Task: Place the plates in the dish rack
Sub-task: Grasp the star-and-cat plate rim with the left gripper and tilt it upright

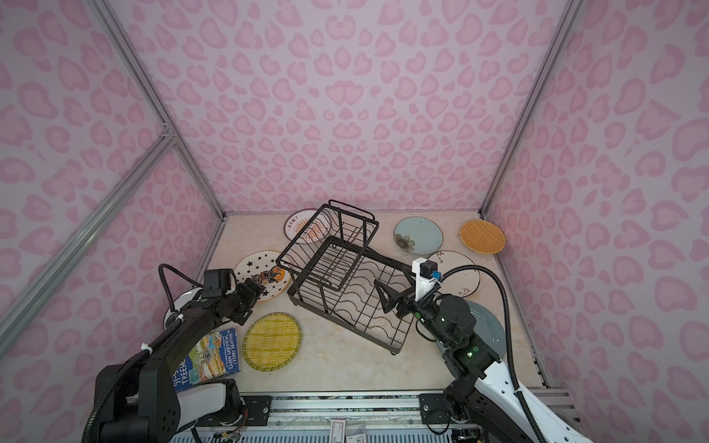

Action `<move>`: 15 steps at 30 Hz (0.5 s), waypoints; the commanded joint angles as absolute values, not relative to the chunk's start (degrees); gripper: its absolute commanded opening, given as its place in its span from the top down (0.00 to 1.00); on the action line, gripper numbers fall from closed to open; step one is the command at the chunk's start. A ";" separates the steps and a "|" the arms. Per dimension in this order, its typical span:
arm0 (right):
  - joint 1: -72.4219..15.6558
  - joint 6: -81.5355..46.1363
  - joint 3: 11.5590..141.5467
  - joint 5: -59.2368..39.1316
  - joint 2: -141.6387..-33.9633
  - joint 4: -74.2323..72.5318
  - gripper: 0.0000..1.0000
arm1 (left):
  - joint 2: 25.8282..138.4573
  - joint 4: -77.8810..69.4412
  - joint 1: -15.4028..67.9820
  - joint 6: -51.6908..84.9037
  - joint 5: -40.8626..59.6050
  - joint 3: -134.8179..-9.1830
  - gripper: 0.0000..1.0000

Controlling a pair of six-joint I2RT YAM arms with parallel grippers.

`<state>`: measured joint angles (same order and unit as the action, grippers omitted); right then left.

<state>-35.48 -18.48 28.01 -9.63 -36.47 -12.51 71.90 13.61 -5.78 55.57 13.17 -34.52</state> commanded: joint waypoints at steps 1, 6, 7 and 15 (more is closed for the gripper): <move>-35.92 -16.27 28.66 -12.91 -36.24 -14.13 0.00 | 74.11 3.85 -7.60 59.71 15.59 -32.15 0.15; -35.95 -16.93 28.57 -13.67 -34.86 -13.11 0.00 | 76.03 -3.52 -10.60 61.17 17.47 -29.02 0.21; -35.95 -17.26 28.64 -14.18 -34.67 -12.86 0.00 | 76.55 -4.36 -11.12 61.17 17.58 -28.85 0.21; -36.12 -18.54 27.61 -15.29 -32.49 -13.22 0.00 | 81.74 -17.82 -15.02 65.59 20.65 -22.97 0.31</move>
<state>-35.97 -17.67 28.25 -14.46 -33.15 -12.29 80.14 -13.56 -14.41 63.48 21.10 -24.67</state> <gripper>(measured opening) 0.998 0.699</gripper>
